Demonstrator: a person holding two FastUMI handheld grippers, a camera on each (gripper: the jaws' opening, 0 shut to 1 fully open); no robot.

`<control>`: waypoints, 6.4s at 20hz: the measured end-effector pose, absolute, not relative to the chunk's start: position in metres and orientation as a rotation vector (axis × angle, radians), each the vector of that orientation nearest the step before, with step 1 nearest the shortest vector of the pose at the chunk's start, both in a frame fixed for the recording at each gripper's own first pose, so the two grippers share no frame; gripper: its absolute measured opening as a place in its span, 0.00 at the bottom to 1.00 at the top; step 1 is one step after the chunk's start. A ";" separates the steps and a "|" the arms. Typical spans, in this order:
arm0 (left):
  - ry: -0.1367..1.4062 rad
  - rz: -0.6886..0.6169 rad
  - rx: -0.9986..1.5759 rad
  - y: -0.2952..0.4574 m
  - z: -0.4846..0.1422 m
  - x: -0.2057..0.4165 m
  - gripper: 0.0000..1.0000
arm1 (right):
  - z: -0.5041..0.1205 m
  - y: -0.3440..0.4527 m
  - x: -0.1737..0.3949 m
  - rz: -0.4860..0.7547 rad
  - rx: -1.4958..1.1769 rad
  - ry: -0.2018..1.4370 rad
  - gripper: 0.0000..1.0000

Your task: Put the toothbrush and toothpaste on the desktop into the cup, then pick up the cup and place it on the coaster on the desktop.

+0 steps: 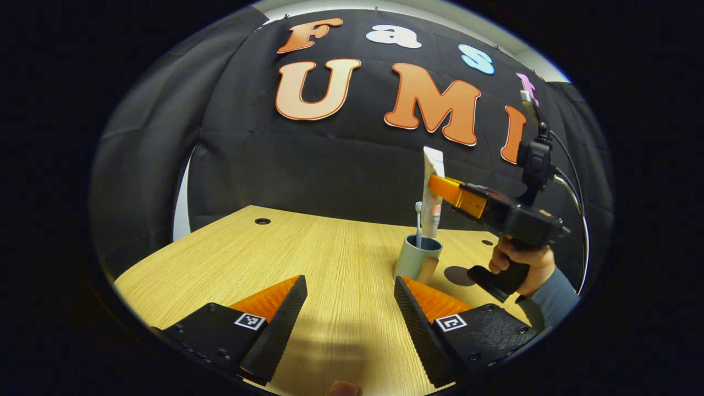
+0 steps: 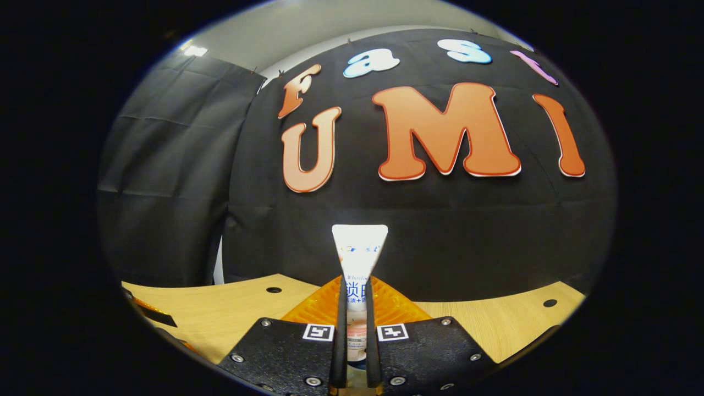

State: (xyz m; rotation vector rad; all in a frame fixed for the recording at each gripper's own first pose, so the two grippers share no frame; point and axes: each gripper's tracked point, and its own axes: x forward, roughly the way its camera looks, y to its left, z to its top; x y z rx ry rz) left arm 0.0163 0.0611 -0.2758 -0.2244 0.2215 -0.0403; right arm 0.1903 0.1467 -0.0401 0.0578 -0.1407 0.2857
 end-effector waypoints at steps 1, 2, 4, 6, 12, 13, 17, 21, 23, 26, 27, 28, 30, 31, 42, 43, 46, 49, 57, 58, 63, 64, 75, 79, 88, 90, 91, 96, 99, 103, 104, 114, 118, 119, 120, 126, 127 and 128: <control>0.225 -0.038 -0.224 0.061 -0.280 0.015 0.96 | -0.046 0.147 0.193 0.281 0.056 -0.131 0.14; 0.228 -0.038 -0.226 0.061 -0.281 0.013 0.96 | -0.051 0.147 0.195 0.279 0.053 -0.121 0.14; 0.237 -0.031 -0.237 0.064 -0.284 0.011 0.96 | -0.062 0.146 0.199 0.263 0.042 -0.098 0.14; 0.242 -0.022 -0.242 0.067 -0.287 0.009 0.96 | -0.071 0.147 0.200 0.259 0.038 -0.086 0.14; 0.261 -0.019 -0.240 0.065 -0.292 0.007 0.96 | -0.096 0.147 0.202 0.240 0.017 -0.041 0.15; 0.267 -0.018 -0.242 0.064 -0.295 0.007 0.96 | -0.101 0.147 0.202 0.239 0.007 -0.033 0.16; 0.286 -0.020 -0.247 0.062 -0.300 0.008 0.96 | -0.114 0.148 0.196 0.245 -0.009 -0.006 0.18; 0.301 -0.029 -0.254 0.056 -0.306 0.006 0.96 | -0.109 0.146 0.191 0.244 -0.014 -0.013 0.20; 0.300 -0.032 -0.257 0.053 -0.308 0.005 0.96 | -0.103 0.141 0.187 0.239 -0.016 -0.021 0.25; 0.302 -0.044 -0.270 0.048 -0.309 0.004 0.96 | -0.089 0.133 0.180 0.233 -0.010 -0.043 0.32; 0.302 -0.048 -0.277 0.045 -0.306 0.005 0.96 | -0.085 0.129 0.176 0.229 -0.009 -0.051 0.29; 0.299 -0.053 -0.280 0.041 -0.302 0.007 0.96 | -0.080 0.125 0.172 0.227 -0.011 -0.058 0.34; 0.292 -0.066 -0.269 0.033 -0.292 0.014 0.96 | -0.071 0.115 0.163 0.222 -0.026 -0.070 0.42; 0.289 -0.074 -0.261 0.027 -0.288 0.019 0.96 | -0.066 0.110 0.158 0.222 -0.032 -0.079 0.45; 0.340 -0.183 -0.155 -0.046 -0.248 0.089 0.96 | -0.041 0.046 0.103 0.181 -0.025 -0.040 0.90; 0.347 -0.192 -0.140 -0.053 -0.247 0.097 0.96 | -0.040 0.040 0.098 0.175 -0.023 -0.036 0.90; 0.383 -0.209 -0.102 -0.072 -0.243 0.123 0.96 | -0.037 0.017 0.090 0.145 -0.025 -0.026 0.90; 0.447 -0.214 -0.052 -0.087 -0.250 0.139 0.96 | -0.032 -0.006 0.081 0.115 -0.026 -0.004 0.90; 0.687 -0.138 0.046 -0.094 -0.286 0.168 0.95 | -0.023 -0.053 0.063 0.054 -0.051 0.022 0.91; 0.709 -0.126 0.069 -0.093 -0.290 0.169 0.95 | -0.023 -0.054 0.061 0.052 -0.059 0.025 0.91; 0.782 -0.092 0.126 -0.093 -0.305 0.177 0.73 | -0.028 -0.053 0.057 0.051 -0.055 0.018 0.91; 0.794 -0.096 0.122 -0.094 -0.310 0.178 0.72 | -0.030 -0.051 0.055 0.059 -0.051 0.019 0.91; 0.855 -0.098 0.155 -0.103 -0.331 0.172 0.29 | -0.046 -0.055 0.052 0.060 -0.011 0.047 0.92; 0.852 -0.111 0.140 -0.105 -0.329 0.175 0.23 | -0.053 -0.057 0.055 0.057 0.013 0.068 0.92; 0.822 -0.135 0.037 -0.110 -0.327 0.176 0.19 | -0.063 -0.063 0.056 0.048 0.032 0.091 0.92; 0.808 -0.149 0.021 -0.111 -0.326 0.178 0.18 | -0.062 -0.063 0.056 0.047 0.033 0.091 0.92; 0.797 -0.159 0.024 -0.111 -0.324 0.179 0.18 | -0.063 -0.063 0.056 0.045 0.032 0.092 0.92; 0.758 -0.164 0.031 -0.108 -0.324 0.177 0.19 | -0.071 -0.071 0.056 0.034 0.034 0.111 0.92; 0.788 -0.162 0.025 -0.108 -0.325 0.176 0.19 | -0.075 -0.073 0.057 0.030 0.044 0.125 0.92; 0.825 -0.166 0.027 -0.110 -0.330 0.176 0.19 | -0.075 -0.070 0.059 0.036 0.054 0.121 0.92; 0.841 -0.168 0.038 -0.110 -0.331 0.175 0.19 | -0.075 -0.069 0.059 0.037 0.054 0.122 0.92; 0.882 -0.155 0.124 -0.118 -0.319 0.179 0.36 | -0.071 -0.065 0.055 0.037 0.026 0.115 0.92; 0.885 -0.158 0.085 -0.115 -0.323 0.179 0.19 | -0.076 -0.070 0.054 0.027 0.044 0.120 0.92; 0.885 -0.161 0.075 -0.115 -0.323 0.179 0.17 | -0.076 -0.070 0.053 0.028 0.049 0.124 0.92; 0.880 -0.163 0.056 -0.115 -0.321 0.179 0.17 | -0.076 -0.071 0.051 0.026 0.055 0.126 0.92; 0.866 -0.217 -0.036 -0.118 -0.322 0.181 0.16 | -0.078 -0.076 0.049 0.016 0.063 0.128 0.92; 0.863 -0.219 -0.025 -0.119 -0.321 0.183 0.15 | -0.078 -0.077 0.048 0.013 0.066 0.128 0.92; 0.846 -0.210 -0.032 -0.119 -0.321 0.181 0.15 | -0.078 -0.077 0.047 0.012 0.068 0.127 0.92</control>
